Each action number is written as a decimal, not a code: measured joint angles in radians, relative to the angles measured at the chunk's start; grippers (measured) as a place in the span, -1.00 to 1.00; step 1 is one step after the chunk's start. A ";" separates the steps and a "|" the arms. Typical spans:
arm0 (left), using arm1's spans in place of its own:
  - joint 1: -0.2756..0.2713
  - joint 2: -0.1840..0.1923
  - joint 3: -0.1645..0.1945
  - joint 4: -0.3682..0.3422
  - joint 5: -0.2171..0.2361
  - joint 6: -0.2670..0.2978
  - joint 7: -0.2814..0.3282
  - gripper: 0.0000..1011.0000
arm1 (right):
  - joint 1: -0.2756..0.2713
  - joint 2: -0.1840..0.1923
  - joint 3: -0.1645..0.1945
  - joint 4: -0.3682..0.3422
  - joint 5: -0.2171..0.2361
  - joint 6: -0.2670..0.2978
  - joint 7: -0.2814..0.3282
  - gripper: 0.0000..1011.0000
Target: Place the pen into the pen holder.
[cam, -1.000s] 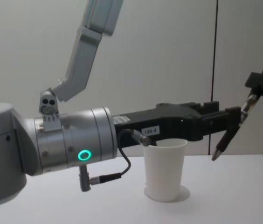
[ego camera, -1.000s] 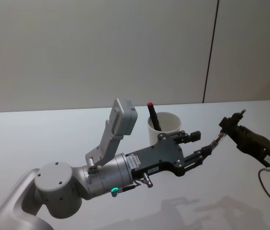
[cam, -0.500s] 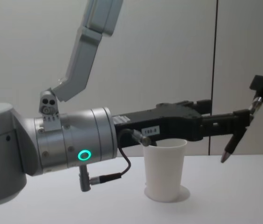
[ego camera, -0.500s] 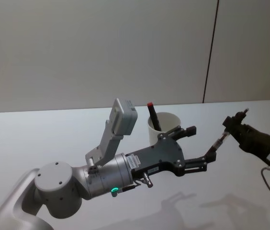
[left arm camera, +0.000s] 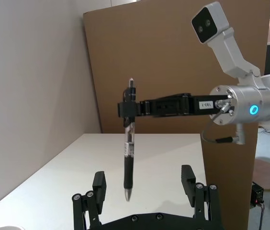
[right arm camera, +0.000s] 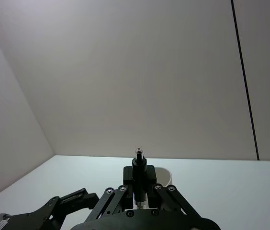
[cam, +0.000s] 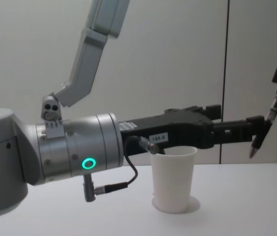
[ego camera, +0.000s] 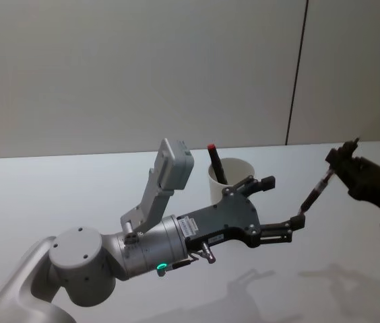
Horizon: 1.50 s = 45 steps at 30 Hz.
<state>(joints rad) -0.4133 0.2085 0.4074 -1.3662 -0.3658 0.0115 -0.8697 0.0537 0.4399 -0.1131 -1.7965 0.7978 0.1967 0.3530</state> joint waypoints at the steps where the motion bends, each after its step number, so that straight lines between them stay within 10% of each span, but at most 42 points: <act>1: 0.000 0.000 0.000 0.000 0.000 0.000 0.000 0.98 | 0.011 0.004 0.001 0.010 -0.013 -0.006 0.018 -0.70; 23: 0.000 0.000 0.000 0.000 0.000 0.000 0.000 0.98 | 0.269 0.005 -0.023 0.270 -0.210 -0.091 0.335 -0.70; 45: 0.000 0.000 0.000 0.000 0.000 0.000 0.000 0.98 | 0.613 -0.083 -0.086 0.730 -0.301 -0.182 0.678 -0.70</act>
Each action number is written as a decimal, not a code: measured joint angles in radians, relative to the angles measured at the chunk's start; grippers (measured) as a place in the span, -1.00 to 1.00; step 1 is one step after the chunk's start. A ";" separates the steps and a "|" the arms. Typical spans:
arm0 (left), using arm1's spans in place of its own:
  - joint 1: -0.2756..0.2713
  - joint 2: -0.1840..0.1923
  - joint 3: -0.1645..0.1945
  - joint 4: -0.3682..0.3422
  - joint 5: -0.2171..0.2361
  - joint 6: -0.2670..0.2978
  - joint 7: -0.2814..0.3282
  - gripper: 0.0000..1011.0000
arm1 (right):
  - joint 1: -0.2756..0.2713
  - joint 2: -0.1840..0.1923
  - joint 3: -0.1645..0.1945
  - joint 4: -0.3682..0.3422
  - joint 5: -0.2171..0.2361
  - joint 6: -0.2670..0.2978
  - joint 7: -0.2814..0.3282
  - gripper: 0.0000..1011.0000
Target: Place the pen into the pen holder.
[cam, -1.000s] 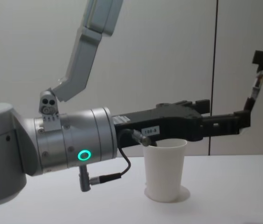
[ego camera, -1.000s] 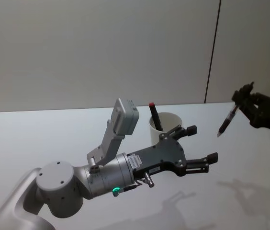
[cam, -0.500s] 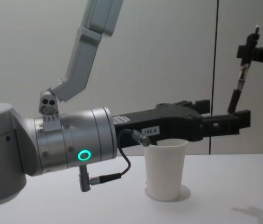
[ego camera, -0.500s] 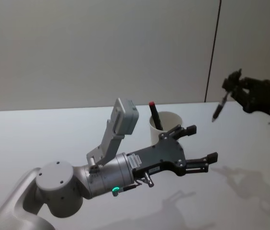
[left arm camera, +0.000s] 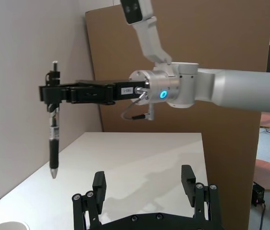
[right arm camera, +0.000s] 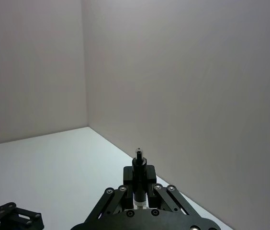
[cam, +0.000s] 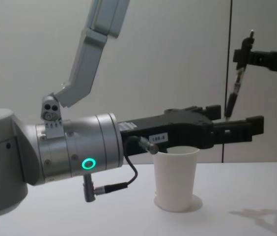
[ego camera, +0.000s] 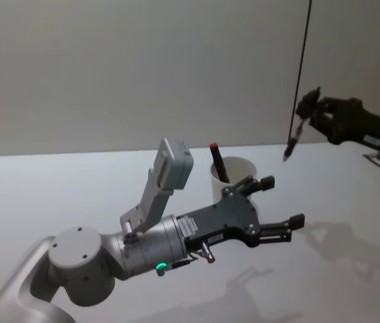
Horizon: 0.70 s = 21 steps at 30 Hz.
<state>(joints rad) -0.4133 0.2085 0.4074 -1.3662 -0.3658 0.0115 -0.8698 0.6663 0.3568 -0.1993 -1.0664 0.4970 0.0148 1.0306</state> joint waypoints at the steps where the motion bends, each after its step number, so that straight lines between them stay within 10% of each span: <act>1: 0.000 0.000 0.000 0.000 0.000 0.000 0.000 0.98 | 0.000 0.000 0.000 0.000 0.000 0.000 0.000 -0.70; 21: 0.000 0.000 0.000 0.000 0.000 0.000 0.000 0.98 | 0.256 -0.106 -0.080 0.443 0.000 -0.128 0.178 -0.70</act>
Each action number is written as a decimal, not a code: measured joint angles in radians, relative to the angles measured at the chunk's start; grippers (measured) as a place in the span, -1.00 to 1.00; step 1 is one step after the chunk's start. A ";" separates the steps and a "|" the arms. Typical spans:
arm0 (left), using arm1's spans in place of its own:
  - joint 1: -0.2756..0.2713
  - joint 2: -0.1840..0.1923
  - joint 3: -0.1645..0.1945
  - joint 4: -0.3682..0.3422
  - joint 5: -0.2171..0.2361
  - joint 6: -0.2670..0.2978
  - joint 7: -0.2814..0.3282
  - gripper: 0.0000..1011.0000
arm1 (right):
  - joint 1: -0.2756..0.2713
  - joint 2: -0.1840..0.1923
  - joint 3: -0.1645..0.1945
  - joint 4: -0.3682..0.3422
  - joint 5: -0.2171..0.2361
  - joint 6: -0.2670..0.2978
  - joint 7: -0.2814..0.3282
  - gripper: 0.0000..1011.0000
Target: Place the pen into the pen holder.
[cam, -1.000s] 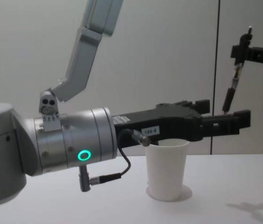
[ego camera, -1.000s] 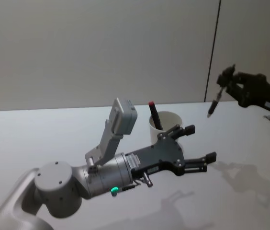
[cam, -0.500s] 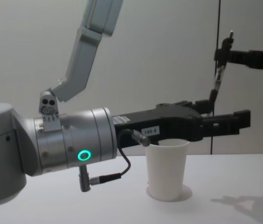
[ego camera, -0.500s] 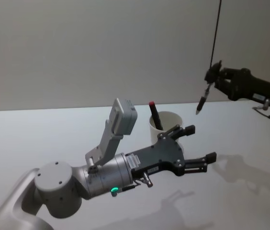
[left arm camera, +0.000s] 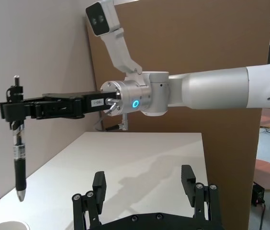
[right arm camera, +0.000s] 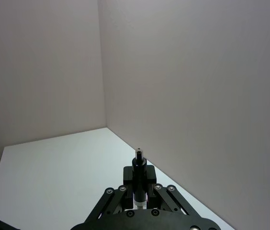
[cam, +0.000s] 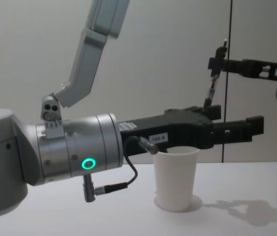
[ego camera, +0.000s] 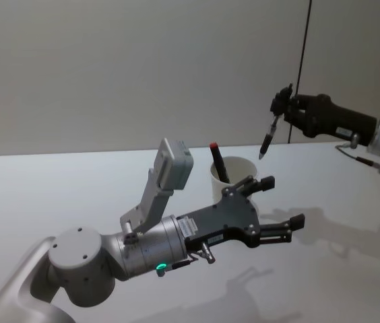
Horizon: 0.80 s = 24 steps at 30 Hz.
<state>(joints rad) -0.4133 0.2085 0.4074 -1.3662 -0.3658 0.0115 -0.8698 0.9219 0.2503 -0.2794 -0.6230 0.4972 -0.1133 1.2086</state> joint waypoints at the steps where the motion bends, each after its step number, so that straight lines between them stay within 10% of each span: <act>1: 0.000 0.000 0.000 0.000 0.000 0.000 0.000 0.98 | 0.008 -0.004 -0.003 0.016 0.000 -0.008 0.004 -0.70; 24: 0.000 0.000 0.000 0.000 0.000 0.000 0.000 0.98 | 0.185 -0.113 -0.064 0.414 0.010 -0.179 0.062 -0.70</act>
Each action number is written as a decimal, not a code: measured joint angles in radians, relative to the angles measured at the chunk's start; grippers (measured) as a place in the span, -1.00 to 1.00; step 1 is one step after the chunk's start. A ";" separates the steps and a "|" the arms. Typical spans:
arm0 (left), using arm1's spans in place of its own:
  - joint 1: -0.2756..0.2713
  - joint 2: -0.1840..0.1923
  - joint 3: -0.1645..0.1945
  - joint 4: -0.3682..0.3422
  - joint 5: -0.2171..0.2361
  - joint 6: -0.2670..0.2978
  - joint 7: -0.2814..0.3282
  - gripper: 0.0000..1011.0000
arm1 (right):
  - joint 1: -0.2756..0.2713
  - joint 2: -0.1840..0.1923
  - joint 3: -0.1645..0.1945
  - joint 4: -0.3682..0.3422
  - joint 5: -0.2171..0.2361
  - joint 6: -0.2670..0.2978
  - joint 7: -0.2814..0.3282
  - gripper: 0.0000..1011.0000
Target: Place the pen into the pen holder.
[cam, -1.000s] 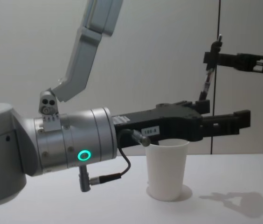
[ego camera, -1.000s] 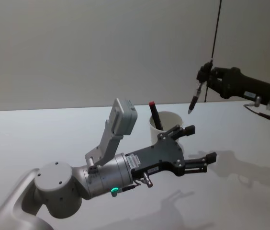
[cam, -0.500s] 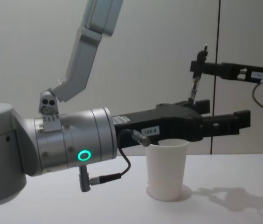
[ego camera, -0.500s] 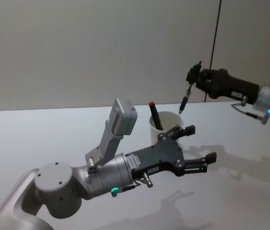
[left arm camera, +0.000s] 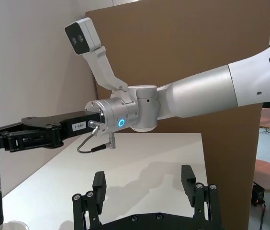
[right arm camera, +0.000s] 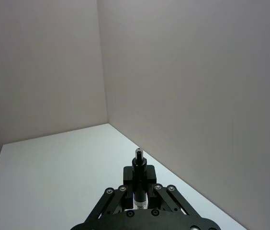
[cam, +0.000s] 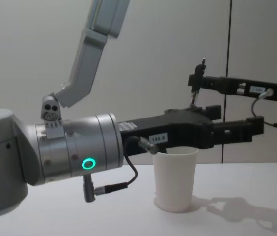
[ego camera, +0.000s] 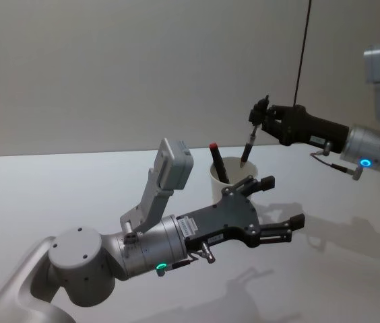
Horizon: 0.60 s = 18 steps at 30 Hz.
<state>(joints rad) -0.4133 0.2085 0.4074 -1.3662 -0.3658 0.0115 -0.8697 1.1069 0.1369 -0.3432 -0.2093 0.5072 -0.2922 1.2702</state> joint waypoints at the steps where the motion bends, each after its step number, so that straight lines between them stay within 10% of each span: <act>1: 0.000 0.000 0.000 0.000 0.000 0.000 0.000 0.98 | 0.004 -0.003 -0.001 0.010 0.000 -0.004 0.001 -0.70; 7: 0.000 0.000 0.000 0.000 0.000 0.000 0.000 0.98 | 0.023 -0.021 -0.010 0.054 -0.004 -0.024 0.001 -0.70; 18: 0.000 0.000 0.000 0.000 0.000 0.000 0.000 0.98 | 0.046 -0.041 -0.019 0.100 -0.023 -0.043 -0.015 -0.02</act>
<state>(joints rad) -0.4133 0.2085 0.4074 -1.3662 -0.3658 0.0115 -0.8697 1.1530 0.0958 -0.3626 -0.1095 0.4841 -0.3352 1.2548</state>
